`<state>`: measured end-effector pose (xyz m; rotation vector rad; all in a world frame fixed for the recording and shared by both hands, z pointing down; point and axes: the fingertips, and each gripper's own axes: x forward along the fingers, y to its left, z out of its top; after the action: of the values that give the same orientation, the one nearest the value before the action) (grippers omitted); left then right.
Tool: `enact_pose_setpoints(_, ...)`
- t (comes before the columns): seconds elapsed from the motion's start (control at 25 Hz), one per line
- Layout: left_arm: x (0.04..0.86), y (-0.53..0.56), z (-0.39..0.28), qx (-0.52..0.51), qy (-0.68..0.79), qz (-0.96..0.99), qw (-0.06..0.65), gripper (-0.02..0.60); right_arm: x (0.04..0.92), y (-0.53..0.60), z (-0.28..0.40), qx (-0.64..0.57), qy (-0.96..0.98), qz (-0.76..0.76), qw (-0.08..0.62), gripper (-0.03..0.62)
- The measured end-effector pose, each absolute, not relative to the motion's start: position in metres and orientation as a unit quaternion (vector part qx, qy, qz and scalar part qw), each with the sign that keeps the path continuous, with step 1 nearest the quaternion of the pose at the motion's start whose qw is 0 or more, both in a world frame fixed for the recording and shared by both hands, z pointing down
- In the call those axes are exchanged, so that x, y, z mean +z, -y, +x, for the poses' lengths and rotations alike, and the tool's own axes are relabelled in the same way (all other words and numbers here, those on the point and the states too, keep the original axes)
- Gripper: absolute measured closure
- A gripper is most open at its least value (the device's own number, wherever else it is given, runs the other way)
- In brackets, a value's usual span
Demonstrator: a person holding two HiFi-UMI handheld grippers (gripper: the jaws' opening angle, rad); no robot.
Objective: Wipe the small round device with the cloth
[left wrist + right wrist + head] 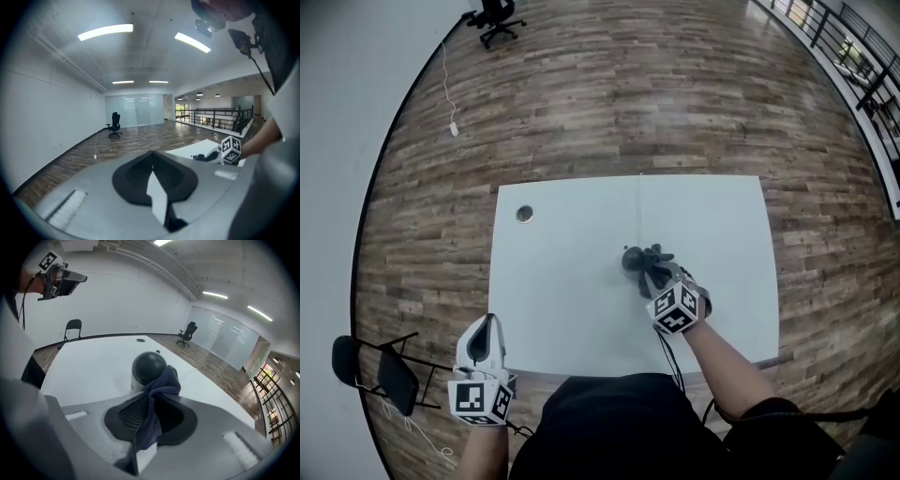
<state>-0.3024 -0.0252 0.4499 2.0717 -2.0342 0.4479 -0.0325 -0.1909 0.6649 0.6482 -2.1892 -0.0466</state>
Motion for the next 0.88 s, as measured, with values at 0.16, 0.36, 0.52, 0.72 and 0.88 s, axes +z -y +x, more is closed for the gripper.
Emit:
enact_pose_setpoints(0.16, 0.447, 0.018, -0.302, 0.157, 0.692, 0.697, 0.101, 0.574, 0.674, 0.178, -0.043, -0.007, 0.876, 0.240, 0.418, 0.545)
enact_pose_setpoints(0.36, 0.445, 0.008, -0.298, 0.164, 0.696, 0.692, 0.096, 0.574, 0.685, 0.169, -0.048, -0.001, 0.877, 0.223, 0.426, 0.545)
enact_pose_setpoints(0.52, 0.447, -0.001, -0.302, 0.172, 0.701, 0.685, 0.099, 0.574, 0.690, 0.149, -0.066, 0.010, 0.891, 0.178, 0.418, 0.545)
enact_pose_setpoints(0.72, 0.443, 0.005, -0.306, 0.159, 0.705, 0.686, 0.089, 0.574, 0.648, 0.128, -0.098, 0.000, 0.926, 0.134, 0.352, 0.545)
enact_pose_setpoints(0.88, 0.440, 0.012, -0.315, 0.135, 0.709, 0.687, 0.082, 0.574, 0.585, 0.156, -0.095, -0.055, 0.927, 0.195, 0.316, 0.545)
